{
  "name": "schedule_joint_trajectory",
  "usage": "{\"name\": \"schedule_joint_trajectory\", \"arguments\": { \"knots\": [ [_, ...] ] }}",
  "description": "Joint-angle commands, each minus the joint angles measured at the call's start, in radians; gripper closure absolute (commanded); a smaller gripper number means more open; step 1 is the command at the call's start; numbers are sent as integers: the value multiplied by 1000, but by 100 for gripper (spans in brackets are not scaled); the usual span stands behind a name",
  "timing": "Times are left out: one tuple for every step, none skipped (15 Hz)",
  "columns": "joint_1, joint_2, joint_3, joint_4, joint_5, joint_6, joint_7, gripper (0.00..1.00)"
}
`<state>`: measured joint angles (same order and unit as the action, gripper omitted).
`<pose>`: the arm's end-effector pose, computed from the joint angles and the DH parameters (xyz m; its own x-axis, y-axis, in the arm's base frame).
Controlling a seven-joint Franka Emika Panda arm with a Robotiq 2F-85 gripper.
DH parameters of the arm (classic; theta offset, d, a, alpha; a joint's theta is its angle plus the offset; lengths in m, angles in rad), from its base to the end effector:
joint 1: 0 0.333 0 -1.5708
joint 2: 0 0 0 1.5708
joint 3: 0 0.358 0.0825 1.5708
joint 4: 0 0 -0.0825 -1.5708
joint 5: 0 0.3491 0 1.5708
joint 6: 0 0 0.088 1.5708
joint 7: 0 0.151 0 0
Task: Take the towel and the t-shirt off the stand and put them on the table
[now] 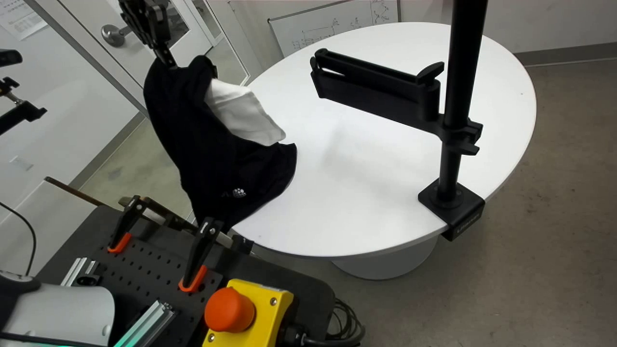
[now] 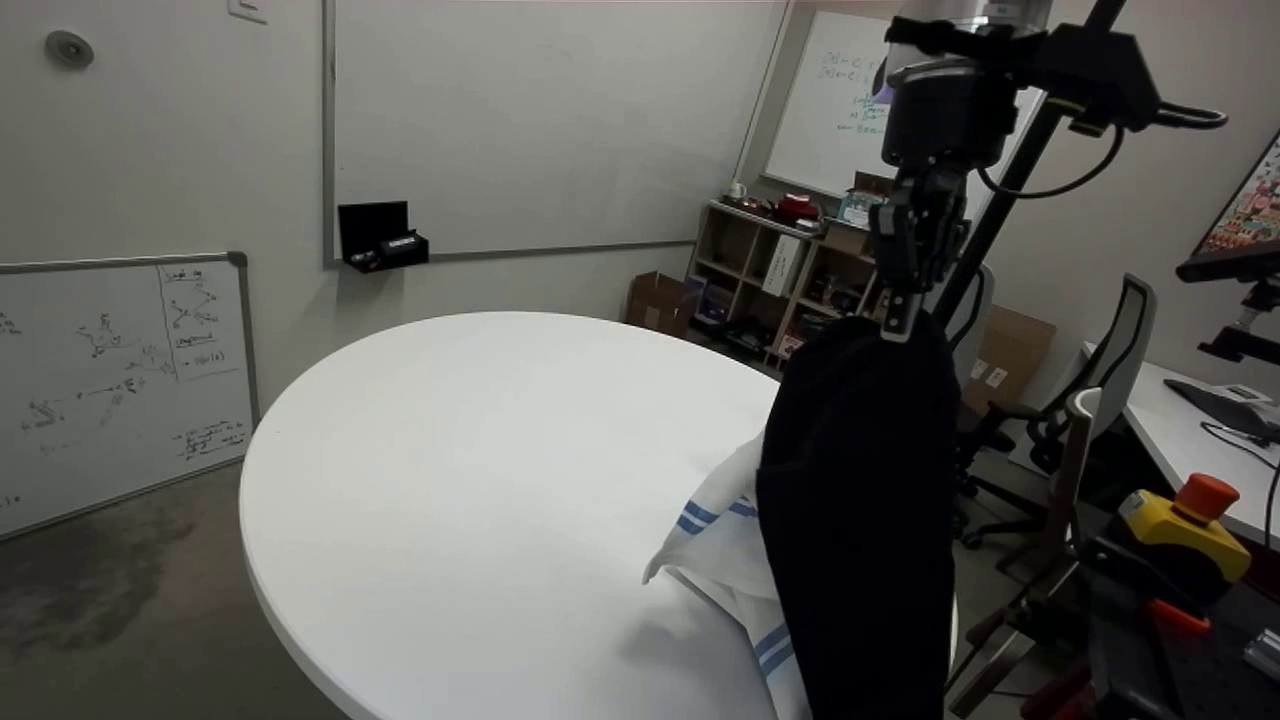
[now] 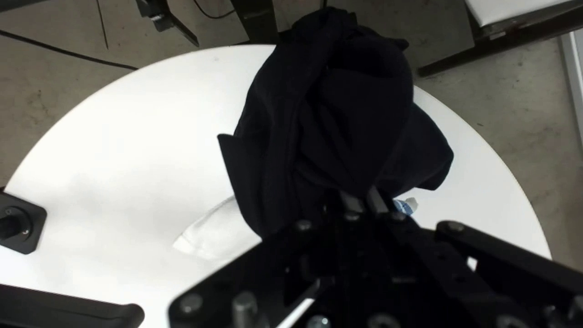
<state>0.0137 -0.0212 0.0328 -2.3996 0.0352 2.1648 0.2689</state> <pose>0.4293 0.0226 0.3312 0.9474 -0.2409 -0.2109 -0.2392 -0.9704 0.0336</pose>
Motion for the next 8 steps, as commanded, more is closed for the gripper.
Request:
{"name": "schedule_joint_trajectory", "arguments": {
  "knots": [
    [9, 91, 2, 105, -46, 94, 88, 99],
    [10, 111, -1, 123, -59, 138, 112, 99],
    [11, 137, -7, 147, -83, 181, 143, 99],
    [13, 160, -14, 168, -110, 213, 174, 99],
    [17, 185, -22, 191, -138, 237, 210, 99],
    [21, 208, -31, 209, -164, 254, 243, 99],
    [26, 228, -41, 225, -189, 271, 272, 99],
    [33, 247, -52, 242, -212, 276, 306, 99]
  ]
}}
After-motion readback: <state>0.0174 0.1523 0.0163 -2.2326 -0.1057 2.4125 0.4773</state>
